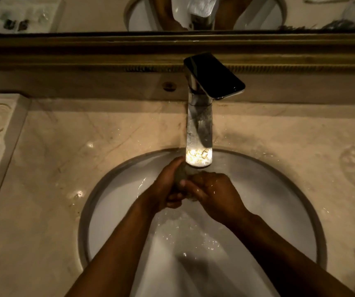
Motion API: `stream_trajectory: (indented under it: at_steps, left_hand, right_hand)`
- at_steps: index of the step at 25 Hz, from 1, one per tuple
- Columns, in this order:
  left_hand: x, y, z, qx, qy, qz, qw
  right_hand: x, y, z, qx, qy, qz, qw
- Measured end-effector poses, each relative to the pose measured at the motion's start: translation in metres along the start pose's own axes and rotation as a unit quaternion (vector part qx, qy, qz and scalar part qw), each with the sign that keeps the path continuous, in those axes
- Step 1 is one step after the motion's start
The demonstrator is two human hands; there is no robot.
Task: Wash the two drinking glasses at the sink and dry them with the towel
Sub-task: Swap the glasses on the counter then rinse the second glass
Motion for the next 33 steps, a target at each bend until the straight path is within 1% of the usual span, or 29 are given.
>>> stream_trajectory:
  at_steps: [1, 2, 4, 5, 6, 8, 10, 11, 12, 13, 14, 15, 17, 18, 19, 20, 21, 22, 23, 24, 26, 27, 28, 29, 30, 31, 32, 33]
  left_hand:
    - [0.001, -0.008, 0.008, -0.033, 0.033, 0.029, 0.999]
    - [0.001, -0.016, 0.018, -0.072, 0.082, 0.056, 0.992]
    - [-0.002, -0.027, 0.041, -0.139, 0.186, 0.123, 0.965]
    - [-0.002, -0.030, 0.048, -0.133, 0.229, 0.168, 0.949]
    - [-0.003, -0.032, 0.053, -0.098, 0.258, 0.221, 0.935]
    - [-0.006, -0.031, 0.056, -0.027, 0.297, 0.311, 0.902]
    - [-0.006, -0.027, 0.047, 0.037, 0.342, 0.372, 0.862]
    - [-0.004, -0.024, 0.042, 0.072, 0.362, 0.388, 0.845]
    - [-0.002, -0.018, 0.036, 0.098, 0.375, 0.385, 0.838]
    - [0.001, -0.010, 0.031, 0.107, 0.380, 0.356, 0.847]
    - [0.002, -0.002, 0.025, 0.105, 0.372, 0.315, 0.867]
    - [0.004, 0.004, 0.020, 0.112, 0.345, 0.273, 0.891]
    - [0.000, 0.013, 0.018, 0.135, 0.255, 0.218, 0.932]
    - [-0.004, 0.015, 0.020, 0.110, 0.208, 0.172, 0.956]
    - [-0.008, 0.015, 0.021, 0.060, 0.164, 0.106, 0.979]
    - [-0.014, 0.015, 0.021, 0.021, 0.126, 0.043, 0.991]
    - [-0.018, 0.014, 0.018, 0.014, 0.092, 0.010, 0.996]
    - [-0.018, 0.012, 0.014, 0.026, 0.070, 0.002, 0.997]
    - [-0.017, 0.009, 0.010, 0.038, 0.068, 0.004, 0.997]
    - [-0.018, 0.006, 0.010, 0.043, 0.087, 0.017, 0.995]
    - [-0.012, -0.008, 0.016, 0.036, 0.175, 0.066, 0.982]
    - [-0.009, -0.016, 0.020, 0.006, 0.210, 0.098, 0.973]
    - [-0.005, -0.023, 0.024, -0.061, 0.213, 0.130, 0.966]
    - [0.000, -0.029, 0.024, -0.145, 0.179, 0.151, 0.961]
    - [0.001, -0.029, 0.025, -0.235, 0.122, 0.149, 0.953]
    - [0.003, -0.028, 0.022, -0.296, 0.088, 0.130, 0.942]
    - [0.007, -0.025, 0.018, -0.320, 0.067, 0.114, 0.938]
    - [0.012, -0.023, 0.014, -0.299, 0.073, 0.105, 0.946]
  right_hand:
    - [0.003, -0.003, 0.001, 0.037, 0.052, 0.045, 0.997]
    - [0.005, -0.005, 0.003, 0.066, 0.106, 0.096, 0.988]
    - [0.009, -0.009, 0.015, 0.145, 0.209, 0.186, 0.949]
    - [0.011, -0.009, 0.022, 0.186, 0.253, 0.220, 0.924]
    - [0.013, -0.009, 0.027, 0.209, 0.282, 0.251, 0.902]
    - [0.013, -0.008, 0.030, 0.250, 0.294, 0.295, 0.874]
    - [0.010, -0.013, 0.030, 0.351, 0.266, 0.290, 0.850]
    - [0.008, -0.014, 0.029, 0.384, 0.242, 0.273, 0.848]
    - [0.007, -0.016, 0.027, 0.392, 0.219, 0.250, 0.858]
    - [0.005, -0.017, 0.025, 0.397, 0.196, 0.231, 0.867]
    - [0.003, -0.017, 0.026, 0.402, 0.180, 0.211, 0.872]
    - [0.001, -0.017, 0.026, 0.408, 0.167, 0.196, 0.876]
    - [-0.004, -0.016, 0.028, 0.377, 0.142, 0.169, 0.900]
    - [-0.006, -0.013, 0.029, 0.332, 0.128, 0.154, 0.922]
    - [-0.008, -0.009, 0.029, 0.265, 0.110, 0.136, 0.948]
    - [-0.009, -0.004, 0.026, 0.194, 0.086, 0.112, 0.971]
    - [-0.009, -0.001, 0.023, 0.142, 0.059, 0.087, 0.984]
    - [-0.008, 0.002, 0.021, 0.123, 0.045, 0.076, 0.988]
    - [-0.006, 0.001, 0.019, 0.137, 0.045, 0.081, 0.986]
    - [-0.003, 0.001, 0.019, 0.157, 0.055, 0.102, 0.981]
    - [0.004, -0.004, 0.022, 0.158, 0.104, 0.142, 0.972]
    - [0.007, -0.008, 0.024, 0.129, 0.122, 0.151, 0.972]
    - [0.010, -0.010, 0.026, 0.074, 0.120, 0.140, 0.980]
    - [0.011, -0.012, 0.029, -0.006, 0.102, 0.109, 0.989]
    - [0.011, -0.015, 0.031, -0.090, 0.079, 0.078, 0.990]
    - [0.011, -0.017, 0.033, -0.139, 0.066, 0.059, 0.986]
    - [0.010, -0.017, 0.035, -0.145, 0.051, 0.054, 0.987]
    - [0.008, -0.018, 0.035, -0.134, 0.036, 0.046, 0.989]
Point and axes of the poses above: each hand's wrist, its own x-axis towards the middle knuckle, its own z-axis out of the palm, y = z × x, the point moved 1 cm from there along x, towards the middle knuckle, and after that the axes turned 4 degrees about -z, right-handed, at the moved point
